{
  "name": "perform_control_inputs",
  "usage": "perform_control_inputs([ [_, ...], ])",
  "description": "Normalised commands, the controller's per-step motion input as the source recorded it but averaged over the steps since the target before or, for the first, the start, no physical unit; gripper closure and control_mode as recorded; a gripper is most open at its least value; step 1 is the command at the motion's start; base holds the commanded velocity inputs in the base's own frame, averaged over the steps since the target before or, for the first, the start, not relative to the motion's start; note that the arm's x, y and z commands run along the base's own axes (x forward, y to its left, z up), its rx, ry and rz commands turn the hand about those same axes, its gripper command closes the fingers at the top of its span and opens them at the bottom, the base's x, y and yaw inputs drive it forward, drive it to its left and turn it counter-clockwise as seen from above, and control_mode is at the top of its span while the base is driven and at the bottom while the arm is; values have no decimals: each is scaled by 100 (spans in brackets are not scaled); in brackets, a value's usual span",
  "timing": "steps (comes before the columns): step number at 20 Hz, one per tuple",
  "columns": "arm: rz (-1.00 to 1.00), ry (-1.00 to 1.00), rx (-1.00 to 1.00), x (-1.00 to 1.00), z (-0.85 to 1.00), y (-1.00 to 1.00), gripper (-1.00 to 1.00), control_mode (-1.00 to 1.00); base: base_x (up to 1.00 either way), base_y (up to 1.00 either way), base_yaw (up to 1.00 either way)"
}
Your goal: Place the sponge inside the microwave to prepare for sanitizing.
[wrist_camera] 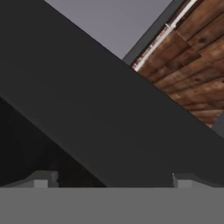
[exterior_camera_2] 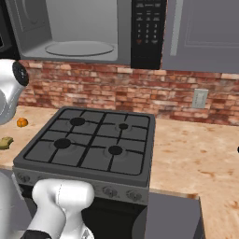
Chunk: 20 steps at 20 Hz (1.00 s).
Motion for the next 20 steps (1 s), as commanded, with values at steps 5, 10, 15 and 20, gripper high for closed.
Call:
perform_control_inputs([
  [5,0,0,0,2,-13,43,-100,-100,0,0,0],
  [10,0,0,0,0,-2,25,-100,-100,0,0,0],
  [15,0,0,0,0,0,10,-100,-100,0,0,0],
  [20,0,0,0,0,0,10,-100,-100,0,0,0],
])
